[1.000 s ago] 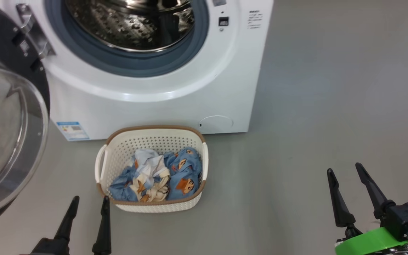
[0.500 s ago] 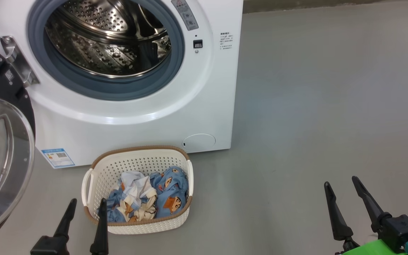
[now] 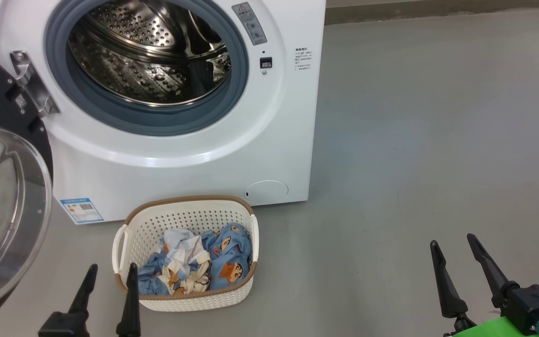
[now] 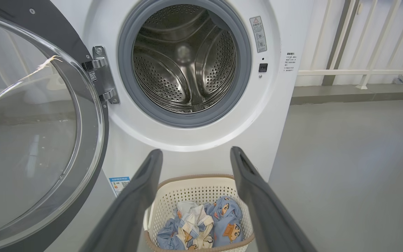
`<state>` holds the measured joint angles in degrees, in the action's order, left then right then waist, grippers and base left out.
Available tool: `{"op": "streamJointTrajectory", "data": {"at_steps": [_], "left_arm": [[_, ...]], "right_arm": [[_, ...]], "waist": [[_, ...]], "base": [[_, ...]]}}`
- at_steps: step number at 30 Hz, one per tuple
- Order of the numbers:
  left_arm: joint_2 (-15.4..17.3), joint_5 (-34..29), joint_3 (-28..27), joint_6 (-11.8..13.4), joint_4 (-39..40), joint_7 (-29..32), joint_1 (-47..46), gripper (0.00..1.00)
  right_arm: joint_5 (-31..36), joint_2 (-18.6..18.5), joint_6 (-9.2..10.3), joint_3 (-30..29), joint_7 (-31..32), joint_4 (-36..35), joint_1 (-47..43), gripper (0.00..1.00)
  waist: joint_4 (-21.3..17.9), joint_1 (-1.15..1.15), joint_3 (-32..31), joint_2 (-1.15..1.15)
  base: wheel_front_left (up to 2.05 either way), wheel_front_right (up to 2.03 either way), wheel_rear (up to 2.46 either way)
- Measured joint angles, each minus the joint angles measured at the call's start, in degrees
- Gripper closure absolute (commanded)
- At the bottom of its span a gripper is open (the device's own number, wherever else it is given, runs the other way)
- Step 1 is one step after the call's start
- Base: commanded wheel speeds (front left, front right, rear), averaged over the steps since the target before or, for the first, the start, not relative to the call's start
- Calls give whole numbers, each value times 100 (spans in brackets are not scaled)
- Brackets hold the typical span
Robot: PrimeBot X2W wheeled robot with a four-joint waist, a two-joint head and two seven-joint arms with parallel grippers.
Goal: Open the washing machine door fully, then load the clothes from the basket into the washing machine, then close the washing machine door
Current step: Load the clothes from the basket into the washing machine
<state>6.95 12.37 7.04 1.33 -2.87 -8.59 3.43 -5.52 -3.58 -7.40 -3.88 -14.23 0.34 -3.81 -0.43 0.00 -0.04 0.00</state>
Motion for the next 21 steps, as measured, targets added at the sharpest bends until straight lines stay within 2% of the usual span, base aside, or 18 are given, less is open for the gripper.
{"op": "streamJointTrajectory", "data": {"at_steps": [21], "left_arm": [[52, 92, 19, 96, 2, 0, 0, 0]], "right_arm": [[0, 42, 0, -26, 1, 2, -53, 0]], "waist": [[-1, 0, 3, 0]], "base": [[2, -6, 4]]}}
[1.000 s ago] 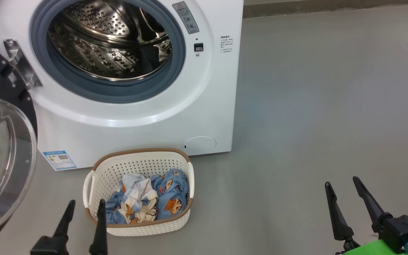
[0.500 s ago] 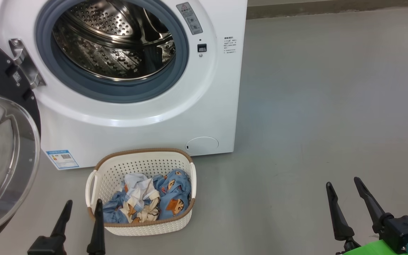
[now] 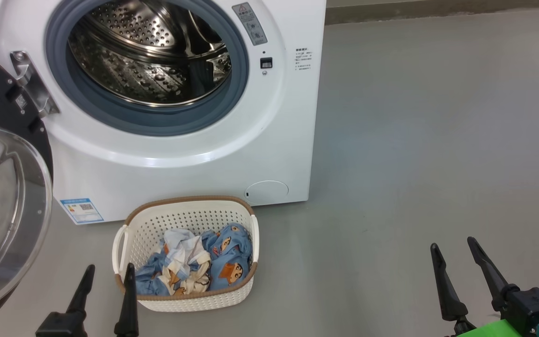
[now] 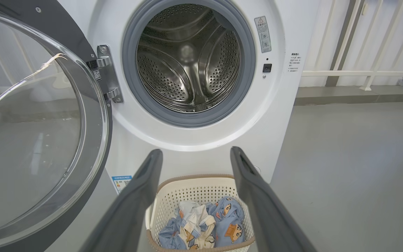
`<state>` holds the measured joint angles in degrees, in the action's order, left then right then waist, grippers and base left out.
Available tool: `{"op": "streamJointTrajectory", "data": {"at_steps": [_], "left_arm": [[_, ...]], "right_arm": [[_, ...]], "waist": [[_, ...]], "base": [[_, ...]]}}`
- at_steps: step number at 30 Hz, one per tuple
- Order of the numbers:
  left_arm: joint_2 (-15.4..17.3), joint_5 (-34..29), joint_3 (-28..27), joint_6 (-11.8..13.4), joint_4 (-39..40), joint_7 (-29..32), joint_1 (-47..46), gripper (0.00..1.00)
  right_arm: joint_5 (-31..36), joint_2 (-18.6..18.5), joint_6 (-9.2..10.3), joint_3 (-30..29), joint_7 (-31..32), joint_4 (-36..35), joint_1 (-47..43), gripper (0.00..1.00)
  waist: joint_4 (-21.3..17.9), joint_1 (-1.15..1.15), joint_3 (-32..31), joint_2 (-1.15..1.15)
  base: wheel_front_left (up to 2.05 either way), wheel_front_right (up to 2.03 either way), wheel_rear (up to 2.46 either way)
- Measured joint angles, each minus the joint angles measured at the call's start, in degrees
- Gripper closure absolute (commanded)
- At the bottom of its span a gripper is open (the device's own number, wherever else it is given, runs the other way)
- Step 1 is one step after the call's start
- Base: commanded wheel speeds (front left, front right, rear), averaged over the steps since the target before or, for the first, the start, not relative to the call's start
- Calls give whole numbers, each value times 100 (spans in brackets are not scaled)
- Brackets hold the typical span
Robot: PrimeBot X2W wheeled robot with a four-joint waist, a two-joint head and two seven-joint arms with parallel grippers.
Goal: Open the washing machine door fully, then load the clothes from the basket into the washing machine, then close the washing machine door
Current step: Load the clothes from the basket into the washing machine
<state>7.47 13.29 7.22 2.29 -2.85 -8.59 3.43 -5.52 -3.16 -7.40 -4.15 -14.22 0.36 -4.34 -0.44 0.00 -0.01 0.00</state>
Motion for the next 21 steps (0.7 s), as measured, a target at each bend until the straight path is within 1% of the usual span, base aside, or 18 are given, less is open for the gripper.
{"op": "streamJointTrajectory", "data": {"at_steps": [2, 6, 15, 21], "left_arm": [[3, 0, 18, 0, 0, 0, 0, 0], [20, 0, 38, 7, 0, 0, 0, 0], [60, -1, 78, 56, 0, 0, -3, 0], [74, -2, 119, 66, 0, -5, -7, 0]], "right_arm": [[0, 2, 0, 0, 0, -2, -5, 0], [0, 16, 0, 0, 0, -1, -5, 0], [0, 16, 0, 2, 0, 4, -4, 0], [0, 16, 0, 3, 0, 12, -3, 0]], "waist": [[0, 0, 7, 0], [1, 0, 32, 0], [-2, 0, 71, 0], [4, 0, 99, 0]], "base": [[49, -77, 28], [117, -117, 0], [186, -186, 0], [140, -140, 0]]}}
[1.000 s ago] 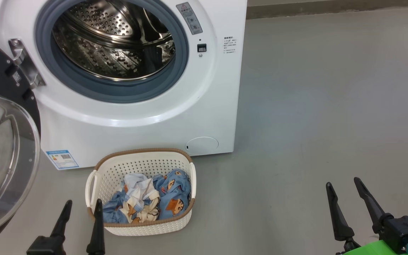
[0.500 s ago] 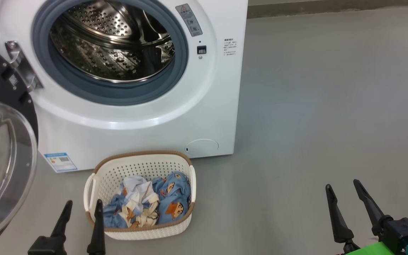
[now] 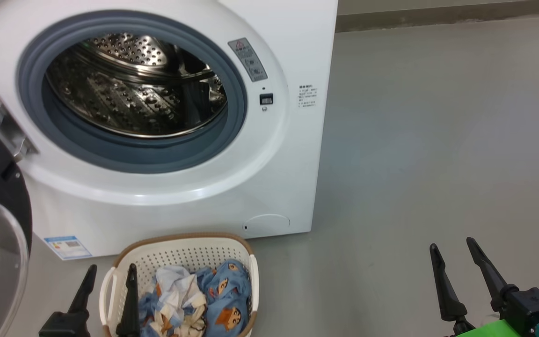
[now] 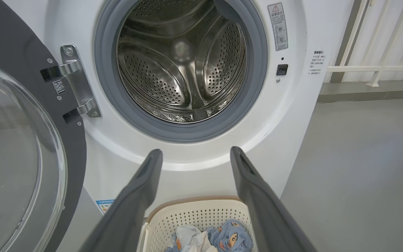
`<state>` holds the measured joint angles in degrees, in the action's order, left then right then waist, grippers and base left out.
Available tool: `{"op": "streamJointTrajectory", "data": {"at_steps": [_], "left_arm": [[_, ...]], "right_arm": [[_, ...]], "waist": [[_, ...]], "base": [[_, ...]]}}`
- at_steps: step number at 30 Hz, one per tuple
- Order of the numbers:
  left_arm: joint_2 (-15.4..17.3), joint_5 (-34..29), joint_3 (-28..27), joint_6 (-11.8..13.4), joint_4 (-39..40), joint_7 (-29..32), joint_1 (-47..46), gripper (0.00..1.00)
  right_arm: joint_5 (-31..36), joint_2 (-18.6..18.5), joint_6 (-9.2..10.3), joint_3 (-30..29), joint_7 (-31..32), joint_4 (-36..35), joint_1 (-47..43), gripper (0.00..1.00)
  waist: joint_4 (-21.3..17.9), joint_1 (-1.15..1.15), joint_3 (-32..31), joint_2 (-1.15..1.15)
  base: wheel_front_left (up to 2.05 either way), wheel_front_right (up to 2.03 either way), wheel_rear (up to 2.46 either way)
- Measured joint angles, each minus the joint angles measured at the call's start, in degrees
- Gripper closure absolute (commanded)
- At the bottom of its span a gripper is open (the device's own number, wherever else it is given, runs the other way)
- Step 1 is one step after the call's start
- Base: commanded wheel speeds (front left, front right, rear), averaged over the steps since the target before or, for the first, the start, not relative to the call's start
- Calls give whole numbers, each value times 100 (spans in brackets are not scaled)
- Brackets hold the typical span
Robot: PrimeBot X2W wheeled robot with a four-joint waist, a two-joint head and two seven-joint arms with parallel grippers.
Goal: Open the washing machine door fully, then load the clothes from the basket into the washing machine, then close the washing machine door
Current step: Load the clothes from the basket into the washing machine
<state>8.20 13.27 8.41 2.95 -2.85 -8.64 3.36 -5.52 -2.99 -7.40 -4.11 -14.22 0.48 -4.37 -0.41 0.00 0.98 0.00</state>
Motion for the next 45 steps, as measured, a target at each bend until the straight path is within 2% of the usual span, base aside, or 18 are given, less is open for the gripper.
{"op": "streamJointTrajectory", "data": {"at_steps": [36, 40, 45], "left_arm": [[78, 46, 259, 79, -135, -34, -159, 0], [41, 65, 509, -168, -505, -26, -519, 0], [-186, 113, 870, -536, -1491, 36, -1148, 0]], "right_arm": [[-10, -4, 0, 14, -1, -3, 38, 0], [-13, -35, 0, 27, -2, -56, 157, 0], [-21, -49, 0, 116, -7, -140, 363, 0]], "waist": [[-16, 0, 256, 0], [-16, 0, 435, 0], [-32, 0, 750, 0]], "base": [[10, -10, 0], [0, 0, 0], [0, 0, 0]]}}
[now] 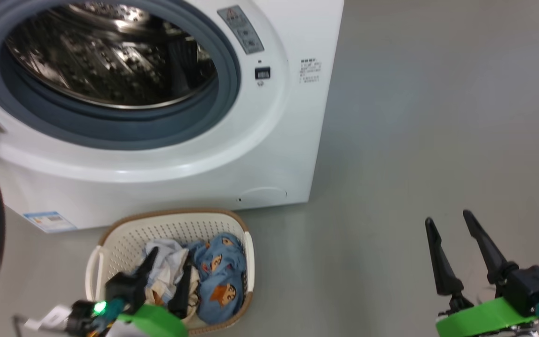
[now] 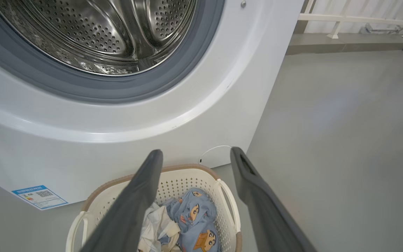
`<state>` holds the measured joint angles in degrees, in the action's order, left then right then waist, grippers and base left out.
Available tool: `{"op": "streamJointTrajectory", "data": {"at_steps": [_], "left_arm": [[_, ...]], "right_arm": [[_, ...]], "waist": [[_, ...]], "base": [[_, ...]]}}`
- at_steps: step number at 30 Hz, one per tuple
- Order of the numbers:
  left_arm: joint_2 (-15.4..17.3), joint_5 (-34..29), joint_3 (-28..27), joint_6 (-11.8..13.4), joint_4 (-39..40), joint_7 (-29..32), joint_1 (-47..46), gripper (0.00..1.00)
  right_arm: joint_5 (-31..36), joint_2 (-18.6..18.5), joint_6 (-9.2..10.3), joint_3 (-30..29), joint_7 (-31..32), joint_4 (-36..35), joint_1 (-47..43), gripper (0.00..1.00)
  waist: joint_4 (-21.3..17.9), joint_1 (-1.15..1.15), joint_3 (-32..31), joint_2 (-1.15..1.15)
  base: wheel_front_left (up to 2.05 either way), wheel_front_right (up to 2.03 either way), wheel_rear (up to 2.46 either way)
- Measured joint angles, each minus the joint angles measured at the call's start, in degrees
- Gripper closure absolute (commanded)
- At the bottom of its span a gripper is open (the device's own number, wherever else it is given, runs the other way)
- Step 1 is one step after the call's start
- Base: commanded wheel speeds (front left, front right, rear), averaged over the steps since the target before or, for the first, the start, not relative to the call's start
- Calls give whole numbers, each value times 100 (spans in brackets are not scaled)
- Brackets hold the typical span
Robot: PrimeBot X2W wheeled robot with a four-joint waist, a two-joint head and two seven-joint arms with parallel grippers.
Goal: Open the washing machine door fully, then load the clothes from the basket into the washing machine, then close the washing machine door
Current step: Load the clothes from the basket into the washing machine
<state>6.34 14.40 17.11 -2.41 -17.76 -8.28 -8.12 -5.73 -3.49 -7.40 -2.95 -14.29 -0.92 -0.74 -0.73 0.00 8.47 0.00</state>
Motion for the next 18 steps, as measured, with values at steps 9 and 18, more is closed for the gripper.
{"op": "streamJointTrajectory", "data": {"at_steps": [9, 18], "left_arm": [[-325, 307, 511, -364, -2339, 169, -1500, 0], [-447, 713, 894, -478, -4156, 322, -2835, 0]], "right_arm": [[-116, -104, 0, 86, -2, -84, 508, 0], [-211, -127, 0, 200, -3, -277, 1086, 0]], "waist": [[-122, 0, 734, 0], [-357, 0, 1601, 0]], "base": [[0, 0, 0], [0, 0, 0]]}}
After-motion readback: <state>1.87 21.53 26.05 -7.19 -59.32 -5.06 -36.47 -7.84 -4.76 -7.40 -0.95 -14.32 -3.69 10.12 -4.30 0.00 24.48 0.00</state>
